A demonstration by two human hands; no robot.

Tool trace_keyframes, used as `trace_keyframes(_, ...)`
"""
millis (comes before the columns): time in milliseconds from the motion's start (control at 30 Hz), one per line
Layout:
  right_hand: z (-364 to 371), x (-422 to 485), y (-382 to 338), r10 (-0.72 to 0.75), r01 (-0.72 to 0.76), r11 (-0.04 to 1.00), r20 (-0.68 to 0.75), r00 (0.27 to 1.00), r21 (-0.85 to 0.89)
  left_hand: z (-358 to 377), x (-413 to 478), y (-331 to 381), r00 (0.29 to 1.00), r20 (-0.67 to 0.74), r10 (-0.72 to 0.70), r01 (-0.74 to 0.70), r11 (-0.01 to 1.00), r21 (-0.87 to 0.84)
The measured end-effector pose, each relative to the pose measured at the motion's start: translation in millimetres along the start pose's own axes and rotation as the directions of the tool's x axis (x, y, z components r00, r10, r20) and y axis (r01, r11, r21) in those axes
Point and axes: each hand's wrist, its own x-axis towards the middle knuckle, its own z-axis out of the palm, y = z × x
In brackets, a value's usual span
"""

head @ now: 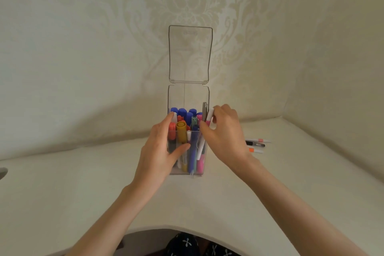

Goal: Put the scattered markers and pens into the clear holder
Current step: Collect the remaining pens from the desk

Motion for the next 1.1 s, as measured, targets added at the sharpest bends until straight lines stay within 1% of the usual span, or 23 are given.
trace_keyframes(100,-6.7,-1.3,-0.3,-0.001,-0.001,1.000,0.081,0.997,0.026,0.2,-0.2,-1.7,1.000,0.014,-0.001,0.001,1.000,-0.021)
trace_keyframes(167,-11.5,-2.9,-0.5,-0.004,-0.010,0.996,0.163,0.987,0.089,-1.6,0.6,-4.0,0.999,0.033,-0.006,0.008,0.998,-0.062)
trace_keyframes(233,-15.2,-5.1,0.3,0.006,-0.041,0.986,0.212,0.977,0.161,-3.8,1.5,-5.9,0.999,0.046,0.016,-0.012,0.997,-0.083)
trace_keyframes(333,-16.0,-7.0,6.8,0.010,-0.061,0.970,0.211,0.977,0.237,-5.8,-0.4,-2.0,0.998,0.025,0.058,-0.057,0.997,-0.042)
trace_keyframes(400,-17.3,-7.5,11.6,-0.012,-0.049,0.955,0.202,0.979,0.291,-7.5,-3.0,4.9,0.995,-0.041,0.096,-0.095,0.995,0.023)
trace_keyframes(467,-22.6,-7.5,17.9,-0.038,-0.029,0.927,0.171,0.985,0.373,-8.9,-7.3,12.9,0.974,-0.117,0.192,-0.184,0.980,0.081)
trace_keyframes(500,-26.6,-6.7,22.9,-0.072,0.016,0.924,0.131,0.989,0.382,-8.6,-9.7,16.9,0.956,-0.134,0.261,-0.248,0.963,0.105)
trace_keyframes(533,-30.6,-5.5,29.1,-0.121,0.079,0.936,0.103,0.987,0.344,-7.0,-12.0,20.6,0.936,-0.135,0.326,-0.310,0.942,0.130)
trace_keyframes(567,-33.6,-4.7,35.8,-0.175,0.139,0.954,0.116,0.978,0.267,-4.1,-13.8,24.5,0.918,-0.127,0.377,-0.358,0.922,0.150)
trace_keyframes(600,-34.7,-4.3,42.3,-0.219,0.188,0.965,0.165,0.962,0.185,-0.4,-15.2,27.6,0.906,-0.121,0.406,-0.386,0.908,0.161)
trace_keyframes(667,-33.8,-5.9,53.7,-0.258,0.247,0.966,0.295,0.920,0.075,6.6,-17.3,32.6,0.903,-0.127,0.410,-0.393,0.909,0.140)
trace_keyframes(700,-34.2,-7.4,59.3,-0.262,0.256,0.965,0.331,0.906,0.063,9.8,-17.9,34.3,0.905,-0.134,0.403,-0.389,0.913,0.119)
trace_keyframes(733,-36.6,-8.2,65.2,-0.262,0.250,0.965,0.333,0.906,0.079,12.7,-18.9,36.2,0.903,-0.129,0.409,-0.398,0.912,0.103)
trace_keyframes(767,-41.2,-8.4,73.2,-0.247,0.223,0.968,0.301,0.921,0.114,16.4,-20.4,37.5,0.896,-0.099,0.432,-0.425,0.901,0.090)
trace_keyframes(800,-47.1,-7.7,84.3,-0.215,0.183,0.972,0.245,0.945,0.147,21.2,-22.2,38.7,0.883,-0.033,0.468,-0.465,0.882,0.077)
trace_keyframes(867,-59.4,-6.0,116.8,-0.083,0.065,0.989,0.140,0.987,0.132,35.0,-24.3,43.8,0.839,0.181,0.512,-0.526,0.850,0.034)
trace_keyframes(900,-64.1,-6.9,136.5,0.003,-0.013,0.996,0.121,0.993,0.083,46.8,-23.7,44.8,0.824,0.282,0.491,-0.516,0.857,0.017)
trace_keyframes(967,-66.3,-13.4,177.7,0.158,-0.155,0.987,0.138,0.978,-0.037,75.3,-17.6,43.9,0.833,0.408,0.374,-0.401,0.916,-0.022)
trace_keyframes(1033,-60.8,-21.2,208.8,0.232,-0.218,0.971,0.168,0.958,-0.100,107.4,-3.3,38.8,0.854,0.418,0.308,-0.328,0.944,-0.026)
trace_keyframes(1100,-50.9,-22.1,224.7,0.231,-0.210,0.970,0.195,0.953,-0.123,136.0,14.4,33.3,0.884,0.394,0.253,-0.295,0.954,0.049)
